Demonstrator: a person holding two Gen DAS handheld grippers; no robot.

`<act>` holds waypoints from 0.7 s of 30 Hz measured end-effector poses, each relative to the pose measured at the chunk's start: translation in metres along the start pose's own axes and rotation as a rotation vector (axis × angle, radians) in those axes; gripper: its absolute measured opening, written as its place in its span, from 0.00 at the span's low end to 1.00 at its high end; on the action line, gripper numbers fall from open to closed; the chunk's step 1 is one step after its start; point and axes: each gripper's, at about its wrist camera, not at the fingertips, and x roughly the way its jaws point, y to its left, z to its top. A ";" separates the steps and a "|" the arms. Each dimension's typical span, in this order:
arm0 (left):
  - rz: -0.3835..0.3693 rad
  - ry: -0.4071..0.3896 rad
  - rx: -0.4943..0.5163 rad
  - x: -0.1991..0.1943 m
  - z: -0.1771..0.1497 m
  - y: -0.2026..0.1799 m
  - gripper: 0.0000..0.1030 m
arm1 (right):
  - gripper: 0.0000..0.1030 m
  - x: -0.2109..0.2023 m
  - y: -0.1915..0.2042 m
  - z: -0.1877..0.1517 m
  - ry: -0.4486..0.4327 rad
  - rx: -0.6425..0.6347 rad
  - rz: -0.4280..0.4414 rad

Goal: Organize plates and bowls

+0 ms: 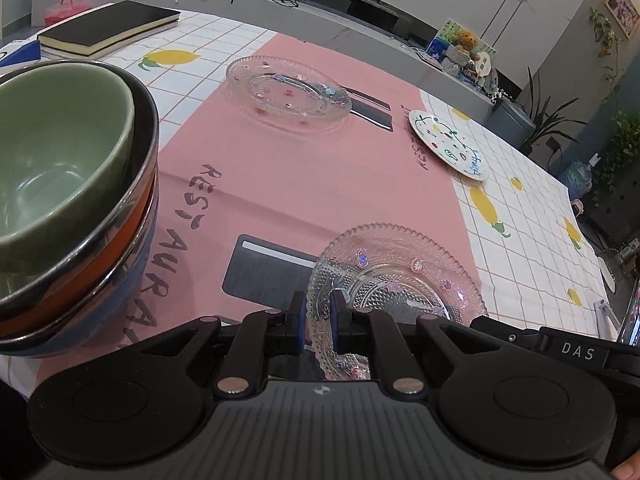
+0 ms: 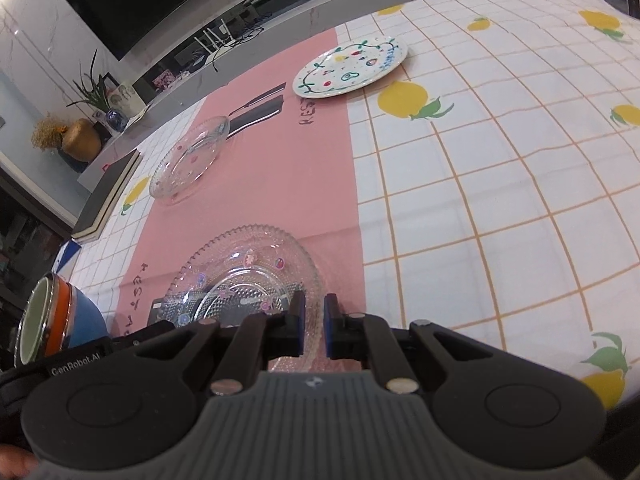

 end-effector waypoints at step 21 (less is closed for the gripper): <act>-0.007 -0.064 0.069 -0.023 0.034 -0.014 0.25 | 0.21 -0.018 0.019 0.010 -0.061 -0.081 -0.025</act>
